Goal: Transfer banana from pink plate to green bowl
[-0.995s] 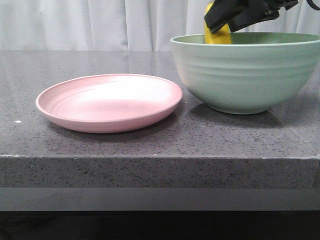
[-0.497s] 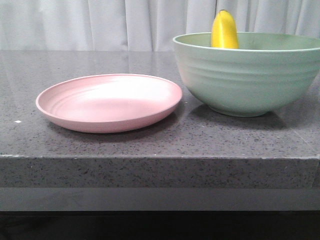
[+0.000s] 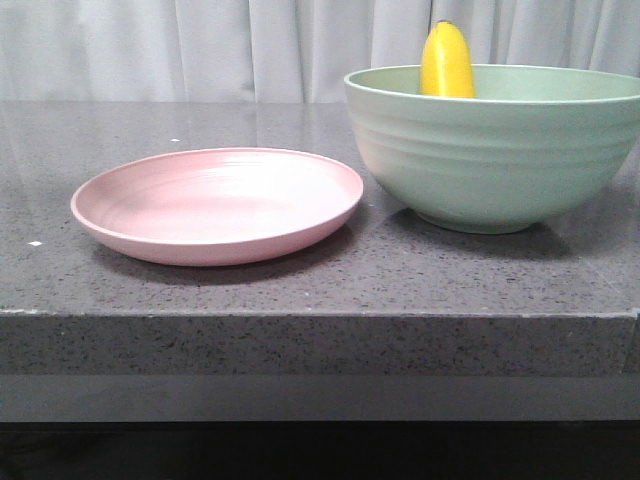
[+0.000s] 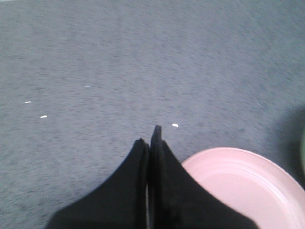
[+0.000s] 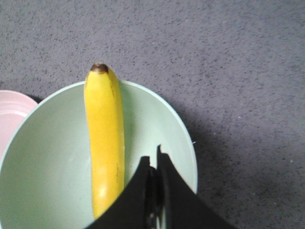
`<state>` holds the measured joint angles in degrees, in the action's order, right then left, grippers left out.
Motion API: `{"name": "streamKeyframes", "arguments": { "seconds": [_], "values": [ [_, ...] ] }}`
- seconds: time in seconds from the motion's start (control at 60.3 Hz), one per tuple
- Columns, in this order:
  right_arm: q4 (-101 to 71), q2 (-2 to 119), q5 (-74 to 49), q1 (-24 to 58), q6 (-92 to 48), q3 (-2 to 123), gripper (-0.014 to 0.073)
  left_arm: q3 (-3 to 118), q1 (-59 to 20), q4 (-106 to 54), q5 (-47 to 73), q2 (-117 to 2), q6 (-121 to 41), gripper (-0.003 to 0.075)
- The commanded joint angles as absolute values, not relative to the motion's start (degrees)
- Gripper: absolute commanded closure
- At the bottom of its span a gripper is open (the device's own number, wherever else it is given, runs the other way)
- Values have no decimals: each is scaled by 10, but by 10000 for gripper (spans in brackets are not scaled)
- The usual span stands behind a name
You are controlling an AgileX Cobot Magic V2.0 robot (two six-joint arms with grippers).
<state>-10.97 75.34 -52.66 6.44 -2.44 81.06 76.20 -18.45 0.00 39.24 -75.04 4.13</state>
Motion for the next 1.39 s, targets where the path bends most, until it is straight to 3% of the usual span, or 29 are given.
{"name": "streamKeyframes", "arguments": {
  "seconds": [0.0,0.348,0.696,0.945,1.376],
  "values": [
    [-105,689,-443,60,-19,782,645,741,-157,0,330,-698,55,740],
    [-105,456,-232,60,-37,488,646,501,-110,3,246,-498,57,740],
    [-118,198,-143,60,-36,245,646,281,-110,3,163,-248,57,741],
    [-119,105,-143,60,-36,199,645,229,-110,3,169,-152,57,741],
    [-119,103,-141,66,-36,199,645,223,-110,3,172,-147,57,741]
  ]
}}
